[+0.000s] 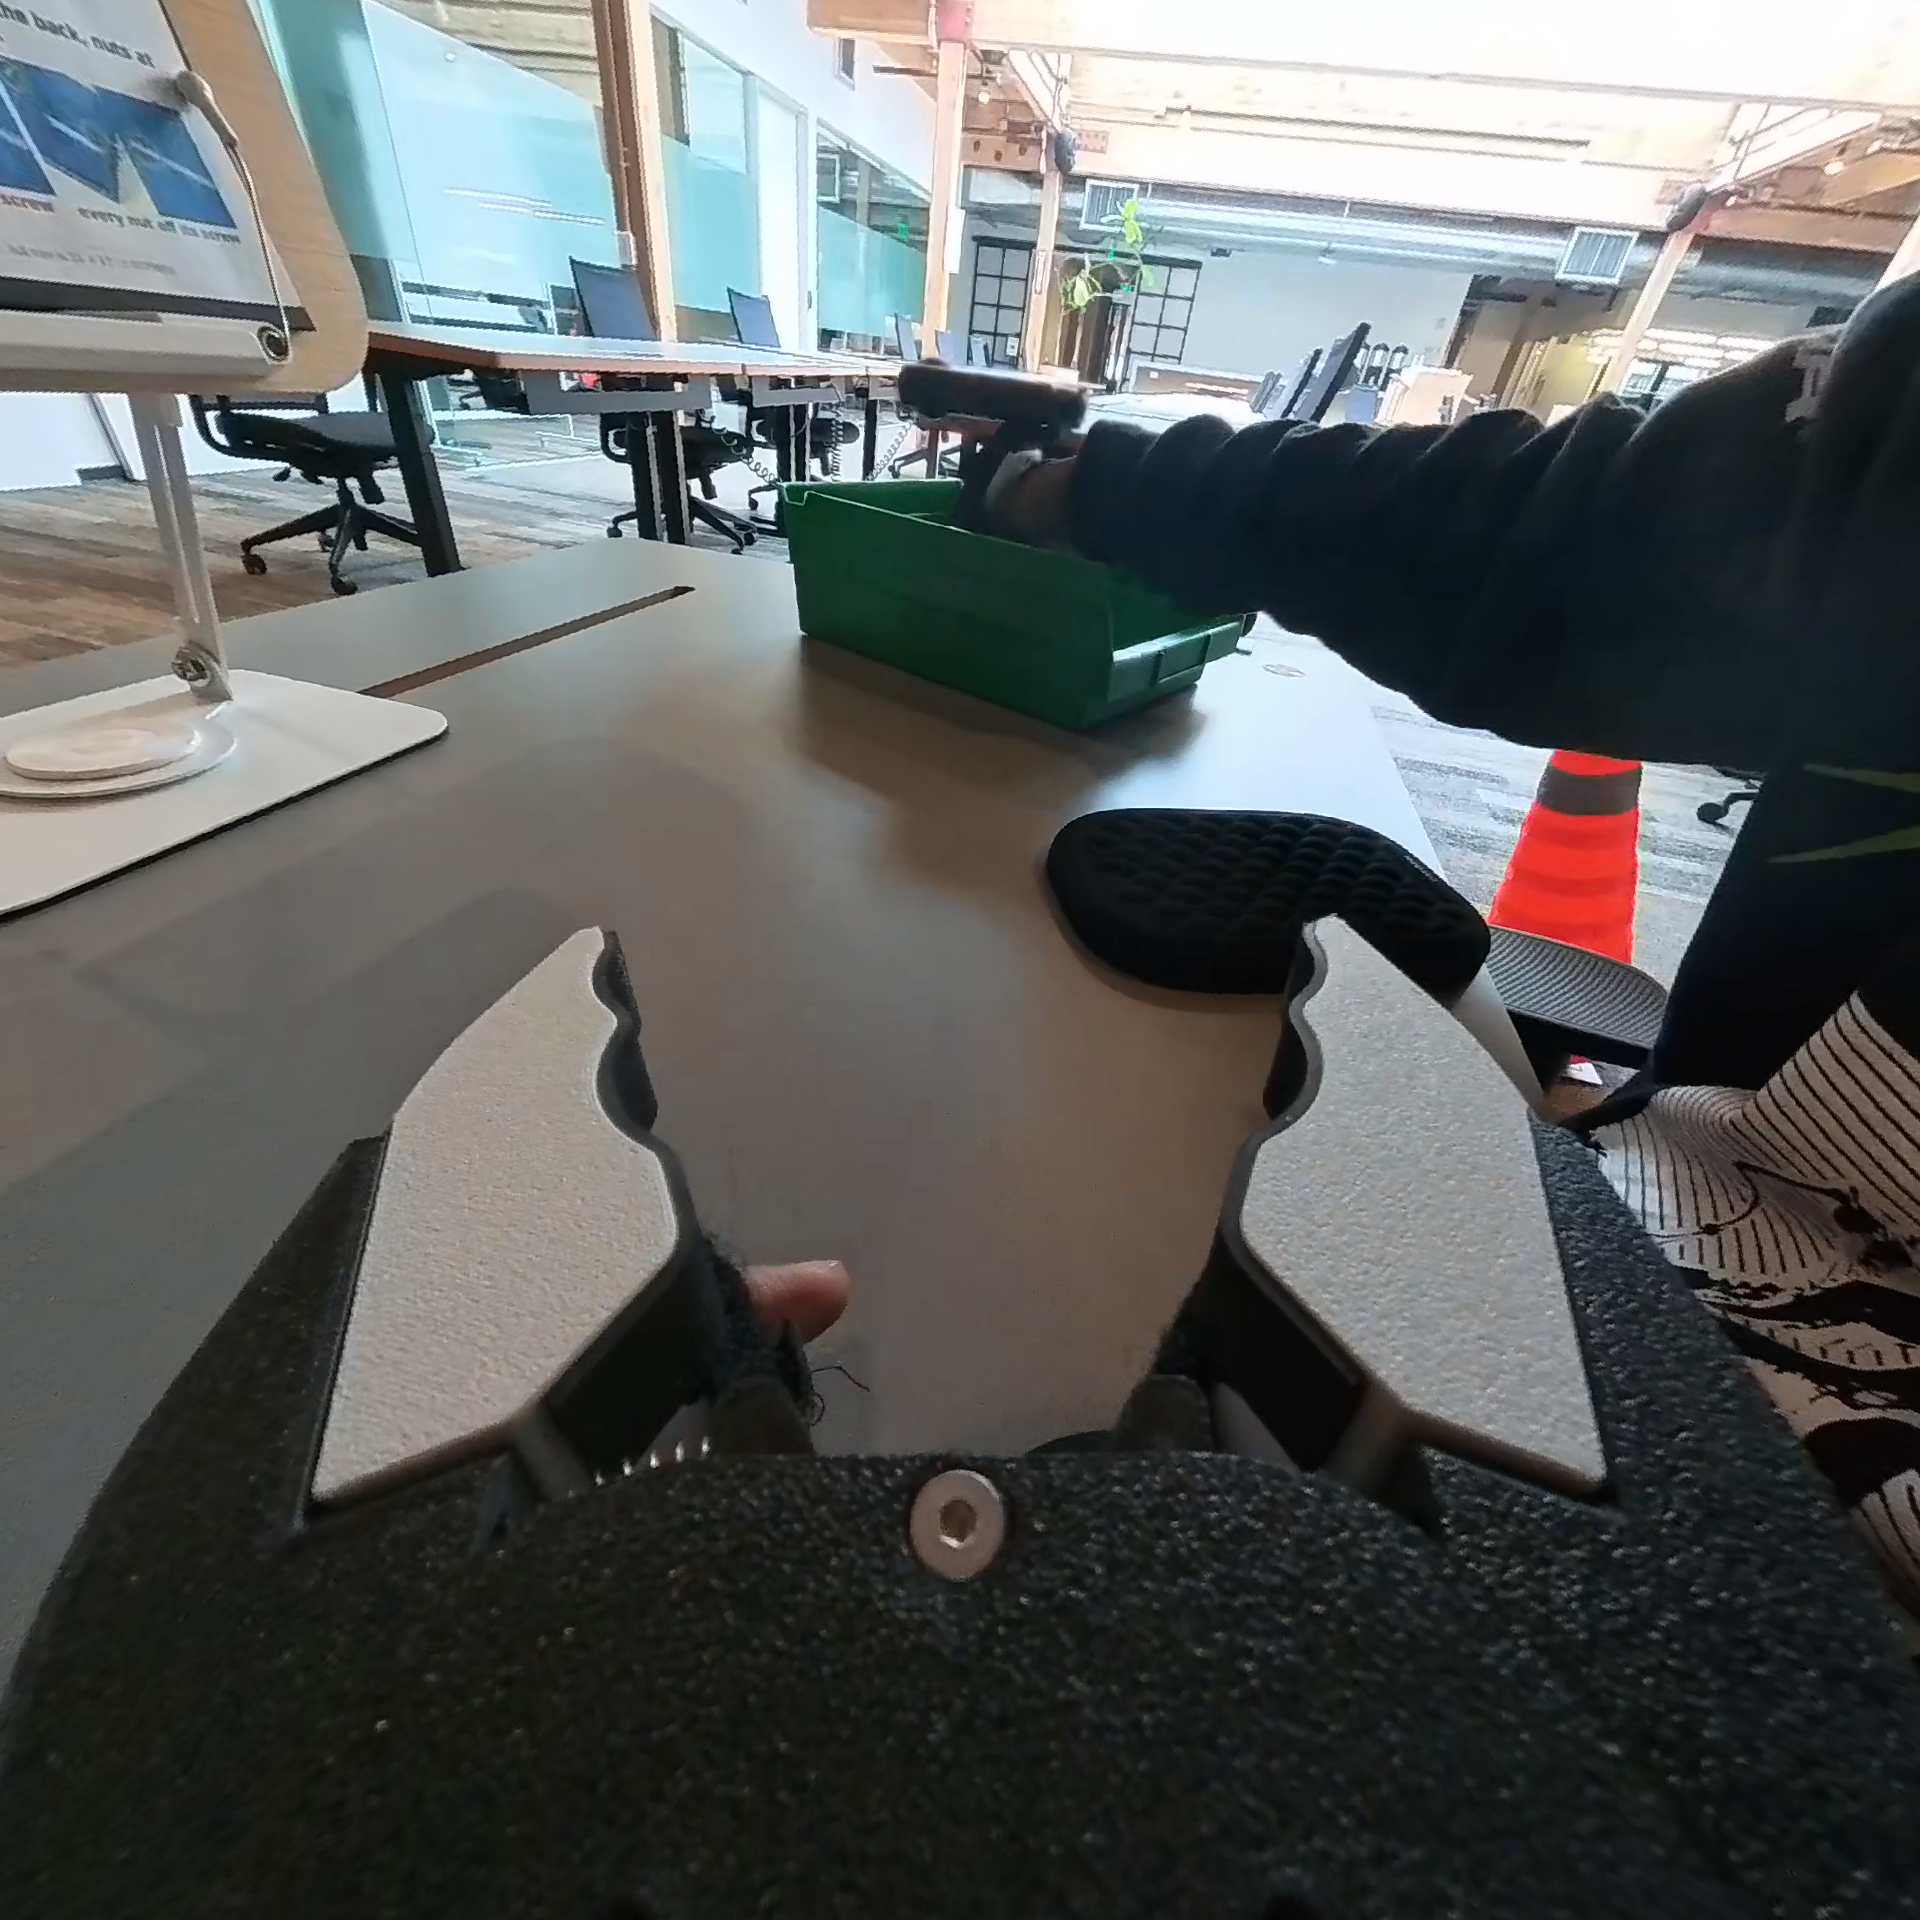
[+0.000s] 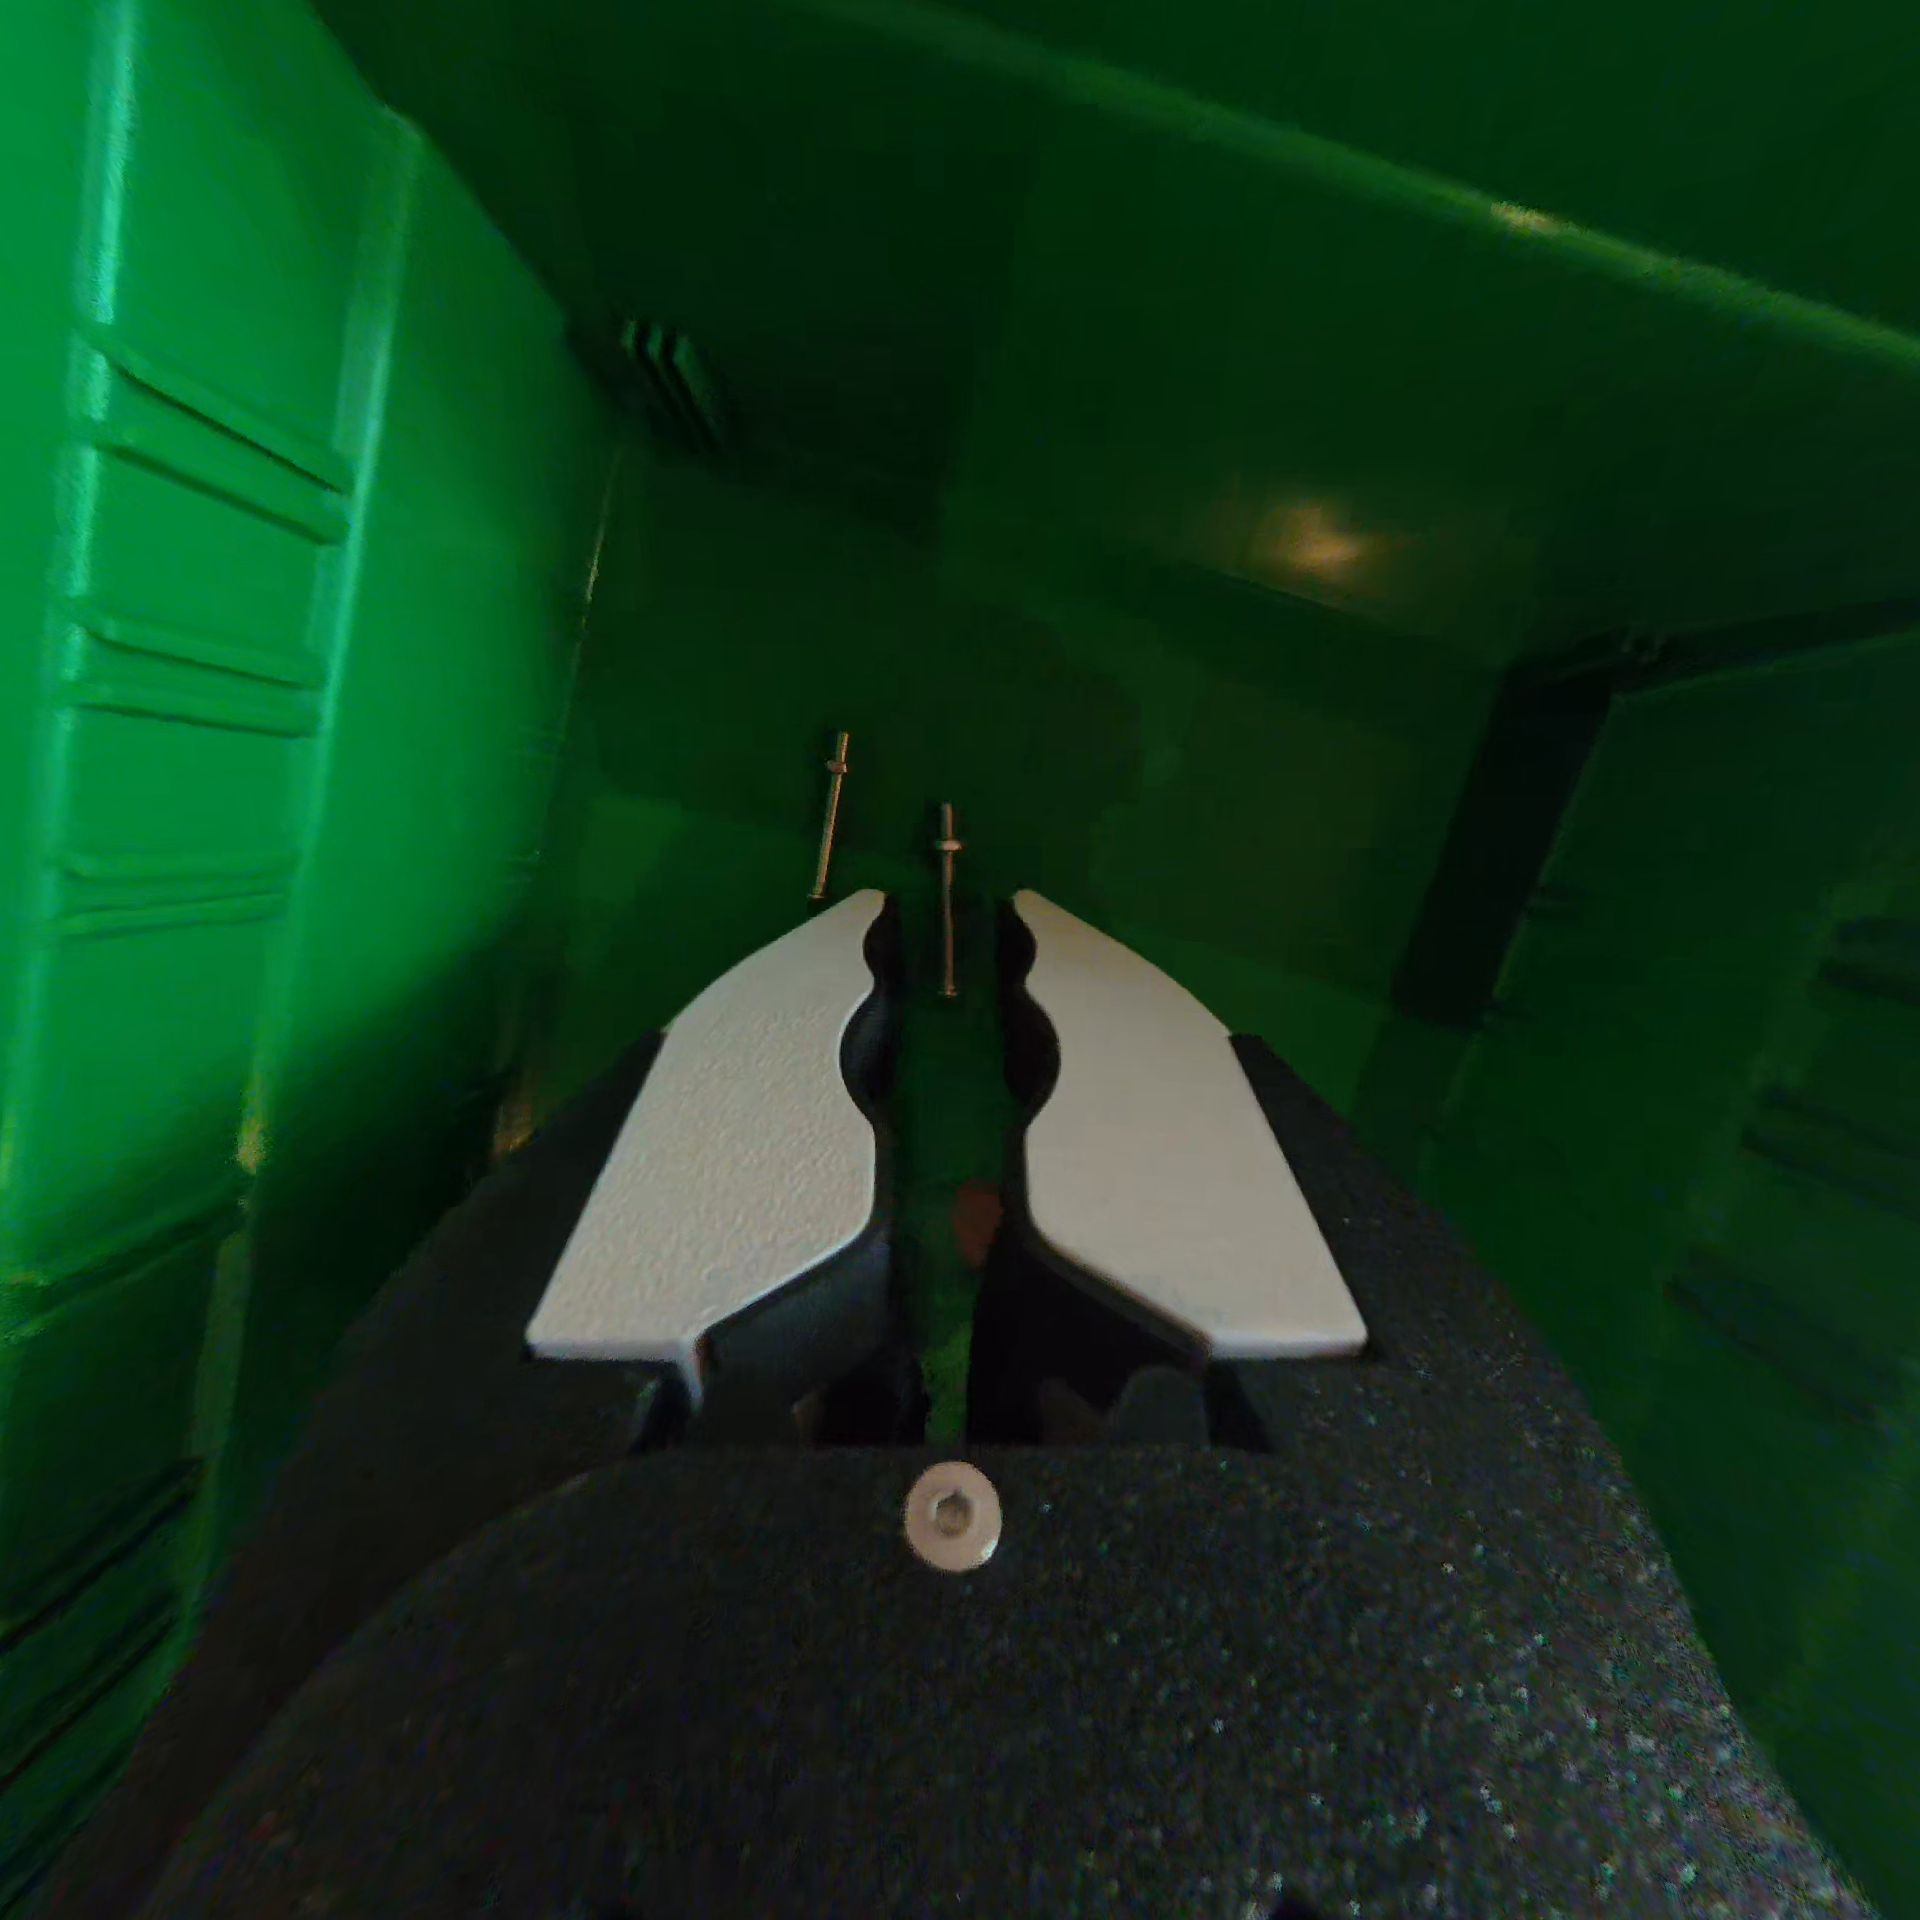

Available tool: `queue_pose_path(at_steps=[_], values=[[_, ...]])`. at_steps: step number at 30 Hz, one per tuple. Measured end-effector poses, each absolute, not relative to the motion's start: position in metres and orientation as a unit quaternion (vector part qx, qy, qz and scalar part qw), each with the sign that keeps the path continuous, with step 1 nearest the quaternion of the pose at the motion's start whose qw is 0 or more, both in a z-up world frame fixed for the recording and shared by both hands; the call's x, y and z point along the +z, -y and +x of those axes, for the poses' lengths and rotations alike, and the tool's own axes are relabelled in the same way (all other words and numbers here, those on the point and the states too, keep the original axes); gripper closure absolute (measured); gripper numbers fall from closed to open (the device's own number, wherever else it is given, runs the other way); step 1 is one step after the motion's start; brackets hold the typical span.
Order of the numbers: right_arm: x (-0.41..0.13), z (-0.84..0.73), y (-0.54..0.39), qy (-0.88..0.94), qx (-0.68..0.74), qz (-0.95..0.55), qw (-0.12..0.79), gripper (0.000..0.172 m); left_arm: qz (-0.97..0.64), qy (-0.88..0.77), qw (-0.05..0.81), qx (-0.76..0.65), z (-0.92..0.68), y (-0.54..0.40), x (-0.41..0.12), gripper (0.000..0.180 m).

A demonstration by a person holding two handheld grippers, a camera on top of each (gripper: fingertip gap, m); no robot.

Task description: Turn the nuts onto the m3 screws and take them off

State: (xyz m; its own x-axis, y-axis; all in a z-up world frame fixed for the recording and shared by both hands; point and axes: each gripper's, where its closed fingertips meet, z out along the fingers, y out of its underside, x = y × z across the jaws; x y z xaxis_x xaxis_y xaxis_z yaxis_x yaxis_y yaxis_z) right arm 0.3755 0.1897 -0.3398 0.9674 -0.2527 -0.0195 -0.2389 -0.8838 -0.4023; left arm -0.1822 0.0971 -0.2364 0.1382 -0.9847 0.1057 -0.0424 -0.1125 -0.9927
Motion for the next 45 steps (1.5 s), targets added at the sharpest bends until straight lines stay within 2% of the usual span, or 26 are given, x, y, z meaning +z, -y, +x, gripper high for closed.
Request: queue_pose_path(at_steps=[2, 4, 8, 15, 18, 20, 24, 31, 33, 35, 39, 45], values=[[-0.326, 0.377, -0.192, -0.128, -0.023, -0.965, 0.23, 0.15, -0.572, -0.45, 0.492, -0.477, -0.182, -0.097, -0.237, 0.064], [-0.305, 0.373, -0.195, -0.123, -0.025, -0.955, 0.267, 0.139, -0.572, -0.453, 0.493, -0.474, -0.181, -0.096, -0.237, 0.064], [-0.247, 0.342, -0.2, -0.091, -0.017, -0.924, 0.371, 0.124, -0.571, -0.456, 0.496, -0.469, -0.181, -0.096, -0.237, 0.064], [-0.126, 0.186, -0.173, 0.034, 0.091, -0.794, 0.6, 0.126, -0.569, -0.449, 0.508, -0.466, -0.183, -0.097, -0.234, 0.067], [-0.101, 0.097, -0.152, 0.085, 0.157, -0.716, 0.675, 0.137, -0.578, -0.435, 0.512, -0.463, -0.185, -0.102, -0.231, 0.066], [-0.114, 0.027, -0.141, 0.151, 0.203, -0.689, 0.679, 0.137, -0.585, -0.422, 0.518, -0.459, -0.188, -0.105, -0.224, 0.065], [-0.173, -0.066, -0.136, 0.264, 0.236, -0.677, 0.645, 0.132, -0.595, -0.389, 0.549, -0.44, -0.213, -0.102, -0.181, 0.071], [-0.217, -0.091, -0.144, 0.238, 0.323, -0.681, 0.612, 0.135, -0.708, -0.303, 0.58, -0.266, -0.346, -0.13, -0.133, 0.09], [-0.222, -0.084, -0.147, 0.229, 0.315, -0.687, 0.614, 0.136, -0.74, -0.268, 0.572, -0.231, -0.385, -0.146, -0.128, 0.103], [-0.227, -0.081, -0.147, 0.218, 0.326, -0.694, 0.604, 0.136, -0.776, -0.26, 0.531, -0.221, -0.411, -0.162, -0.133, 0.115], [-0.232, -0.078, -0.147, 0.212, 0.333, -0.702, 0.592, 0.136, -0.855, -0.246, 0.424, -0.171, -0.45, -0.212, -0.165, 0.127], [-0.238, -0.079, -0.148, 0.236, 0.302, -0.704, 0.598, 0.138, -0.941, -0.247, 0.217, -0.082, -0.482, -0.273, -0.252, 0.148]])
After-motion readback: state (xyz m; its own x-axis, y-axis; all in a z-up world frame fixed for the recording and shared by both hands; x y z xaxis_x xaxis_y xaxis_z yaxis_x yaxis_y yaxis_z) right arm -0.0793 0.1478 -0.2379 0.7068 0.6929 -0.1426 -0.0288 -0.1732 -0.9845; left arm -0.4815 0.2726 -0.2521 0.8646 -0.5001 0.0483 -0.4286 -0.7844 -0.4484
